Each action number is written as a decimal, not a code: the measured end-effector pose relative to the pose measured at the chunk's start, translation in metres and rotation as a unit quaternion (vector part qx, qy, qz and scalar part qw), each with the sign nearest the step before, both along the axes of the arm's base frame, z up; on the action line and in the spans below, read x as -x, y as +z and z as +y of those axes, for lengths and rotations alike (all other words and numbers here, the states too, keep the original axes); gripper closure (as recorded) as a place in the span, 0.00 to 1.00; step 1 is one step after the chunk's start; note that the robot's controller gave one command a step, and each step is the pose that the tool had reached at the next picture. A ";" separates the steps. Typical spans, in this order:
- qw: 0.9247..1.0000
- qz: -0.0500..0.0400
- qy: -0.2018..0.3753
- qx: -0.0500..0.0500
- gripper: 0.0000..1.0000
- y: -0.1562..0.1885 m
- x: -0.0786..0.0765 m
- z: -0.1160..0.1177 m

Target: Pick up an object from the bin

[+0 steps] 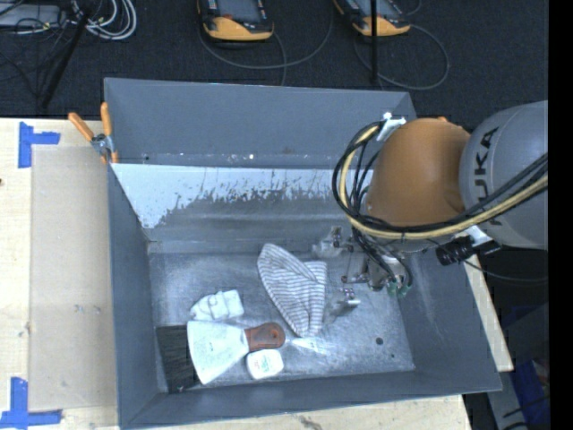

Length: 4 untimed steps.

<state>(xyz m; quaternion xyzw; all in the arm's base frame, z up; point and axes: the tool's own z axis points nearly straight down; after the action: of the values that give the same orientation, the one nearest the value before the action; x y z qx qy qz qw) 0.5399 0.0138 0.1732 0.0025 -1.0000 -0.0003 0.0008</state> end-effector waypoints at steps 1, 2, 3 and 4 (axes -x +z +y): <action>0.997 -0.004 0.077 0.000 0.00 -0.031 -0.013 -0.002; 0.958 0.000 0.288 -0.001 0.00 -0.060 -0.018 -0.007; 0.940 0.000 0.341 0.000 0.00 -0.052 -0.022 -0.001; 0.885 -0.004 0.466 0.001 0.00 -0.085 -0.041 0.020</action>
Offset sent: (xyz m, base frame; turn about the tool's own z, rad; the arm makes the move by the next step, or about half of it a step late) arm 0.0230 -0.0107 -0.0601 -0.6945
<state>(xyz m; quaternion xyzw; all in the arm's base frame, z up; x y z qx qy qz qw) 0.5804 0.0339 0.0882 0.4681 -0.8837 0.0008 -0.0029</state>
